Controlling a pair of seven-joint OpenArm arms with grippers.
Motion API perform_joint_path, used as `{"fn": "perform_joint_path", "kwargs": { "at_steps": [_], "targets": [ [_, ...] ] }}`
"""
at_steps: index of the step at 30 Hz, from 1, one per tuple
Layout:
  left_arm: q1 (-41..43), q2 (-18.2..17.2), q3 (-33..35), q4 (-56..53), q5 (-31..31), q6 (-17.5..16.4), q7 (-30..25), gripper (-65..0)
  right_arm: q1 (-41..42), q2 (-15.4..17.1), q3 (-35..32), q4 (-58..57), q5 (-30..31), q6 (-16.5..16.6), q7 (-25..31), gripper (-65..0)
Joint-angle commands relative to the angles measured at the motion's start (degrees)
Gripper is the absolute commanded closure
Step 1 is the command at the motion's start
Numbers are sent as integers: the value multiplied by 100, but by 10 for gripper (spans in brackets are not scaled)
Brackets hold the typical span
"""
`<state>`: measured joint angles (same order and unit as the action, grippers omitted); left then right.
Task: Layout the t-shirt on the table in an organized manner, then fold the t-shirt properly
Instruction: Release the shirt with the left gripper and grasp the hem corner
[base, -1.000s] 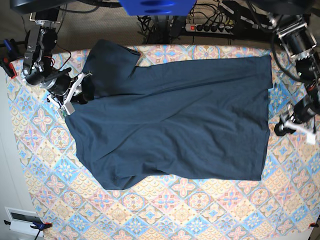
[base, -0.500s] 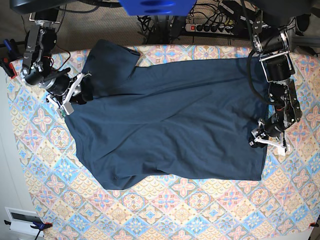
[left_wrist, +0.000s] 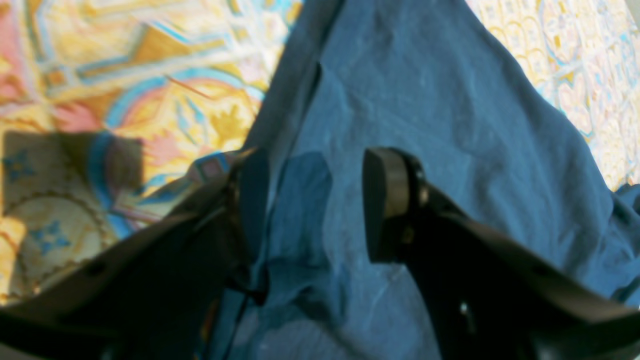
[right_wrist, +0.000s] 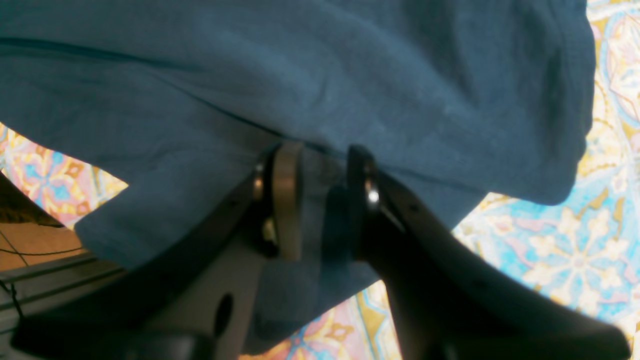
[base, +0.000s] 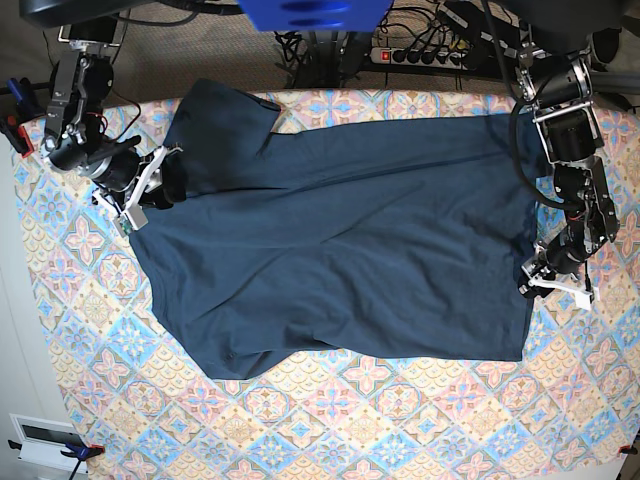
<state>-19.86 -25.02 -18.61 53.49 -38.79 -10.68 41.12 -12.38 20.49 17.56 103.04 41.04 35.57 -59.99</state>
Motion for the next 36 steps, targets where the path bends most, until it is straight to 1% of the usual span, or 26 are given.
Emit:
{"fn": "perform_joint_path", "kwargs": {
  "at_steps": [1, 5, 8, 15, 16, 20, 25, 33, 35, 36],
  "targets": [
    [-137, -70, 2, 70, -73, -53, -82, -302, 65, 92, 42, 91, 138, 8, 113, -146],
    [-137, 36, 19, 70, -64, -53, -90, -302, 65, 92, 50, 91, 138, 8, 113, -146],
    [-137, 115, 160, 70, -64, -53, -90, -302, 65, 92, 50, 91, 138, 8, 113, -146],
    [-49, 80, 142, 97, -135, -44, -90, -301, 65, 92, 59, 109, 138, 8, 113, -146],
    [-49, 9, 107, 97, -135, -44, -90, -301, 65, 92, 59, 109, 138, 8, 113, -146],
    [-41, -8, -165, 97, -100, -53, -55, -301, 65, 83, 59, 109, 147, 8, 113, -146],
    [135, -8, -174, 97, -82, -53, -82, -301, 56, 83, 59, 118, 147, 8, 113, -146],
    [258, 159, -156, 79, -73, -53, -73, -299, 56, 83, 59, 118, 147, 8, 104, -146],
    [241, 159, -156, 79, -73, -53, -73, -288, 56, 83, 59, 118, 147, 8, 104, -146],
    [232, 150, -156, 79, -73, -53, -82, -264, 56, 83, 59, 118, 147, 8, 104, -146]
  ]
}}
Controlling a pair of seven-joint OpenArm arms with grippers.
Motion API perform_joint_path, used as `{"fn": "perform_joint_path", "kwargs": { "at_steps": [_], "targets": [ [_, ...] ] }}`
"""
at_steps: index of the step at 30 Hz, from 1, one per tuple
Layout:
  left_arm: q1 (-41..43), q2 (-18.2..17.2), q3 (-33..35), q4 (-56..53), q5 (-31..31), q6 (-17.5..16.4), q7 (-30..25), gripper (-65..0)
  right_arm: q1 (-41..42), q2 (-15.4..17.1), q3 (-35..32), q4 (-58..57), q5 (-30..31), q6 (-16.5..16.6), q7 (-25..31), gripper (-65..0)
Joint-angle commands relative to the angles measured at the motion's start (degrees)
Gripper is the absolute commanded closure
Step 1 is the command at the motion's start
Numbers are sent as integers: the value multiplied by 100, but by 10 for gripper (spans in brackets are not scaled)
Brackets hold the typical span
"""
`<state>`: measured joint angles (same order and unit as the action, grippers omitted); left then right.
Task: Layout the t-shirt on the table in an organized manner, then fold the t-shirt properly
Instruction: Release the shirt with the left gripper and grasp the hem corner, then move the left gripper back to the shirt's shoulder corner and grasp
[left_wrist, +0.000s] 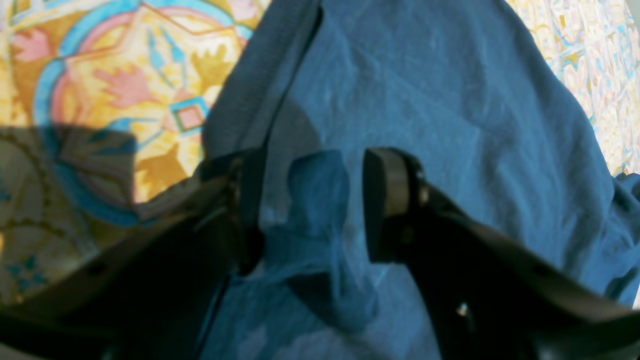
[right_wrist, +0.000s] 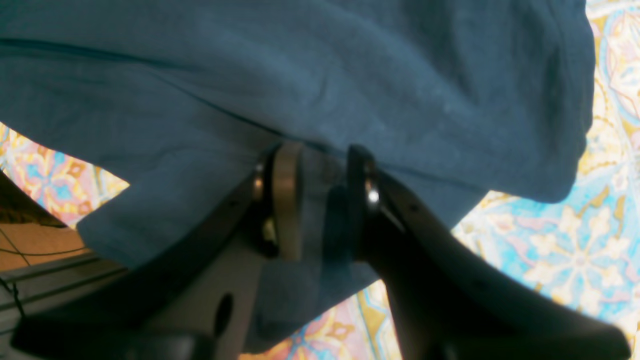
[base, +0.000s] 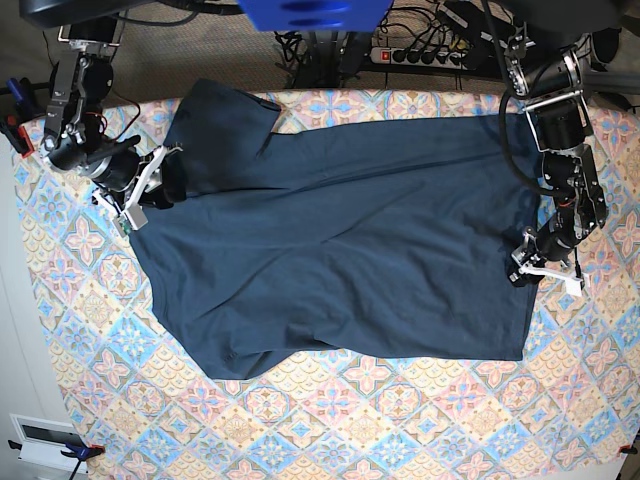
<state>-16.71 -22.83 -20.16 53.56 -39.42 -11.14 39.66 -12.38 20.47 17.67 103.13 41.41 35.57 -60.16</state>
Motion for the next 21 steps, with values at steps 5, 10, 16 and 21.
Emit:
{"fn": "perform_joint_path", "kwargs": {
  "at_steps": [5, 10, 16, 21],
  "targets": [
    [-259, -69, -45, 73, -10, -7, -14, -71, 56, 85, 48, 109, 110, 8, 113, -146],
    [-276, -69, -45, 73, -10, 37, -718, -4, 56, 85, 48, 118, 119, 8, 104, -146],
    [-531, -201, -45, 64, -10, 45, -946, -4, 38, 85, 48, 118, 119, 8, 104, -146],
    [-795, -394, -45, 2, 17, 45, -946, -7, 29, 85, 39, 118, 119, 8, 95, -146]
  ]
}}
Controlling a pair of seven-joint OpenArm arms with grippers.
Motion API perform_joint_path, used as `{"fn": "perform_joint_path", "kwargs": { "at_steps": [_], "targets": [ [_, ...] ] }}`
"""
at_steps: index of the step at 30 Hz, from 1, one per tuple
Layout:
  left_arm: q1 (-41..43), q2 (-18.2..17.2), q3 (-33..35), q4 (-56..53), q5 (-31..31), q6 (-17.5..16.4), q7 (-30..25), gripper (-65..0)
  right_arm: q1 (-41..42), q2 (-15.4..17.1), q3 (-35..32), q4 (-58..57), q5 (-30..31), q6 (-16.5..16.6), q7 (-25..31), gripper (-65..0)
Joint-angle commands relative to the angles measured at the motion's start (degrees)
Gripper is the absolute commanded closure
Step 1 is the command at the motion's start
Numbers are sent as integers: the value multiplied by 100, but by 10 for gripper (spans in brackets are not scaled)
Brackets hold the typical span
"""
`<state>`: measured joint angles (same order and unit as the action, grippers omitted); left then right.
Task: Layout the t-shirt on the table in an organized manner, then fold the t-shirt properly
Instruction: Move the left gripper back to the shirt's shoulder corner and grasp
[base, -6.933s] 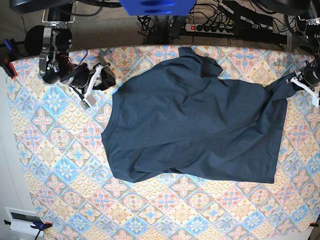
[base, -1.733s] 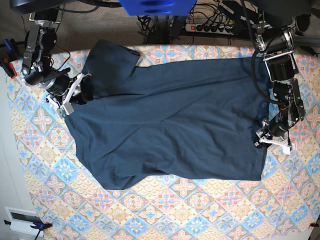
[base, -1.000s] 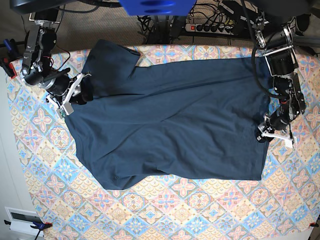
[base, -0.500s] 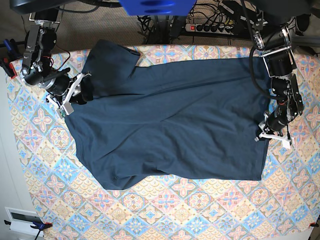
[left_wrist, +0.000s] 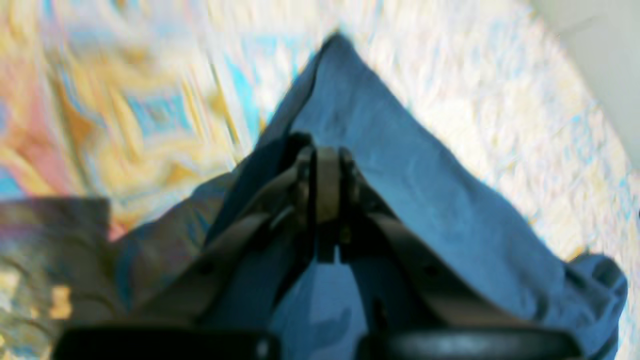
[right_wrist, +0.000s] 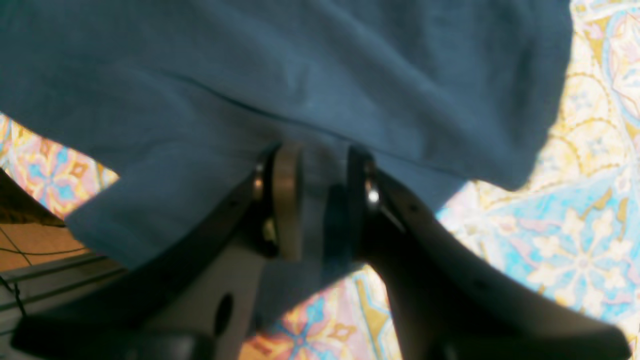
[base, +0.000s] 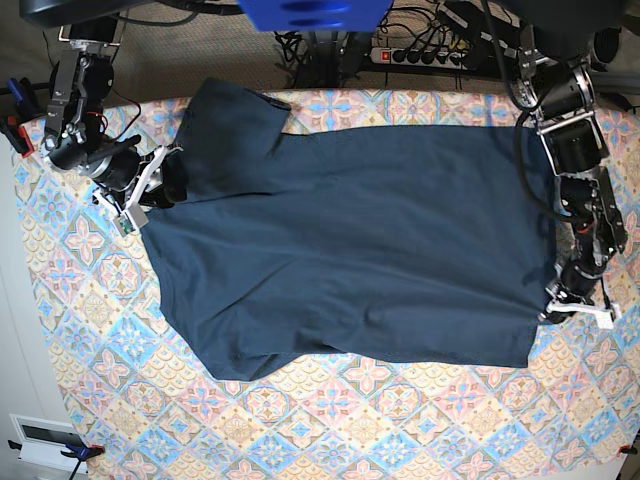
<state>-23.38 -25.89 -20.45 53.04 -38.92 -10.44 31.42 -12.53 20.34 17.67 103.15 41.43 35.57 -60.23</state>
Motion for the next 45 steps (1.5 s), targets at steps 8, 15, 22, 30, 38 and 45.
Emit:
{"fn": "perform_joint_path", "kwargs": {
  "at_steps": [8, 15, 22, 30, 38, 45],
  "targets": [
    [-506, -53, -17, -772, 661, 222, -122, -109, 53, 28, 39, 115, 486, 8, 102, -146],
    [-243, -176, -34, -622, 626, 635, -78, -220, 45, 28, 4, 115, 530, 8, 102, -146],
    [1269, -651, -474, 1030, -491, 635, 1073, -238, 36, 28, -4, 353, 538, 8, 102, -146],
    [3388, -1037, -773, 2587, -2038, 635, 1733, -238, 36, 28, -4, 353, 538, 8, 93, -146],
    [4971, -264, -2654, 3562, -2970, 626, 2656, -239, 36, 19, -4, 318, 521, 8, 93, -146],
    [5032, 281, -2795, 3545, -2944, 468, 3008, -239, 36, 19, -4, 318, 521, 8, 93, -146]
  ]
}}
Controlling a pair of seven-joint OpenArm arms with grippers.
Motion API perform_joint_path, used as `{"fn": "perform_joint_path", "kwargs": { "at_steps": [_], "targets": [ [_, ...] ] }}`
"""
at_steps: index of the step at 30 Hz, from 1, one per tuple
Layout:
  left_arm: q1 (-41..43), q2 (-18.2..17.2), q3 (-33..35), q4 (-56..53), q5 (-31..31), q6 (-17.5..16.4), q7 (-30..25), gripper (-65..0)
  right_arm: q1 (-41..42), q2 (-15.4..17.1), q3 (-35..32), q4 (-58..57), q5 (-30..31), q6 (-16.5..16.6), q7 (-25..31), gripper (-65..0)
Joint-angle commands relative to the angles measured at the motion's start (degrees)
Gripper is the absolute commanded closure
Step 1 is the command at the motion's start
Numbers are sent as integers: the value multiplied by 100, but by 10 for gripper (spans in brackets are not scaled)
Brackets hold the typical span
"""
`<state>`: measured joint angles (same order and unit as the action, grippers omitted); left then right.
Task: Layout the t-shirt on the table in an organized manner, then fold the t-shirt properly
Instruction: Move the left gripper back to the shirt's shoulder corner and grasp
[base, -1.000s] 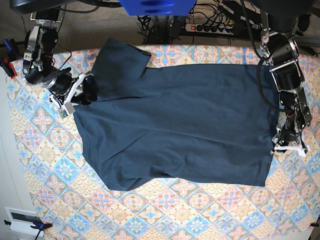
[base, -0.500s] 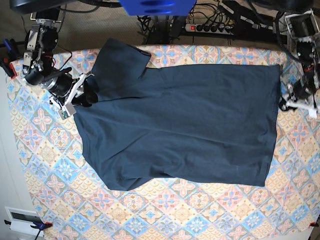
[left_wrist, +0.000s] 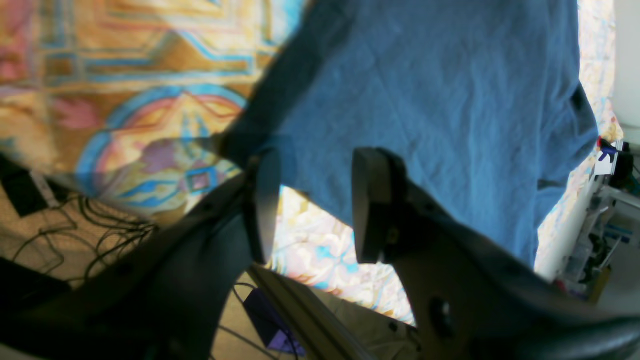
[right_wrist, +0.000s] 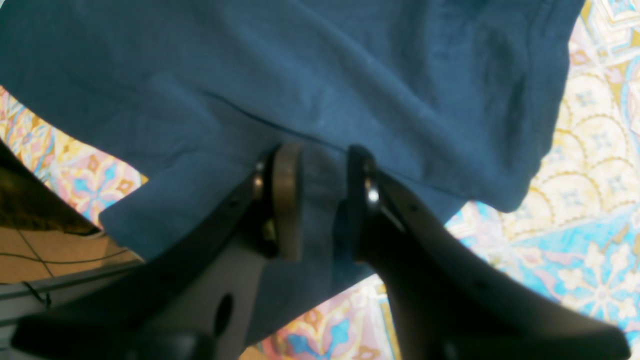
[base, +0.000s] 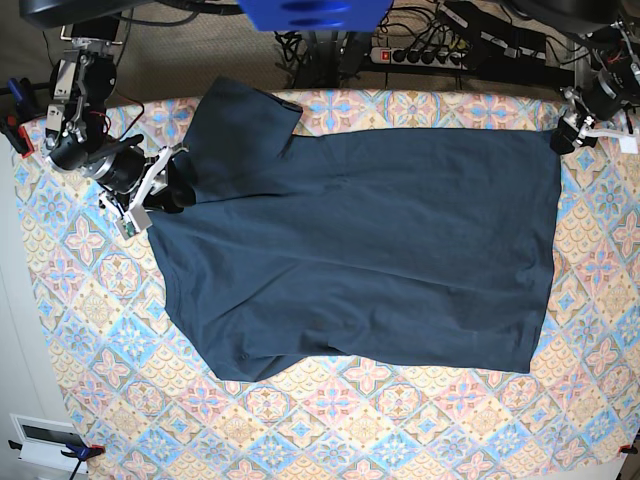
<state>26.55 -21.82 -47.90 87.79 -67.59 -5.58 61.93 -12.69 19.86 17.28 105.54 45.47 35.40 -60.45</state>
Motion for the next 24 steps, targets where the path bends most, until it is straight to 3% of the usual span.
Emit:
{"fn": "perform_joint_path", "kwargs": {
  "at_steps": [1, 7, 14, 24],
  "targets": [
    [31, -73, -50, 70, -76, -17, -26, -239, 51, 67, 35, 79, 116, 25, 115, -146],
    [-4, 51, 109, 70, -67, -17, -70, -239, 51, 67, 35, 115, 116, 25, 115, -146],
    [-162, 191, 100, -1, 408, -17, -61, -239, 51, 58, 35, 123, 134, 25, 115, -146],
    [-531, 191, 109, -959, 364, -17, -70, -235, 42, -47, 44, 132, 134, 25, 115, -146]
  ]
}}
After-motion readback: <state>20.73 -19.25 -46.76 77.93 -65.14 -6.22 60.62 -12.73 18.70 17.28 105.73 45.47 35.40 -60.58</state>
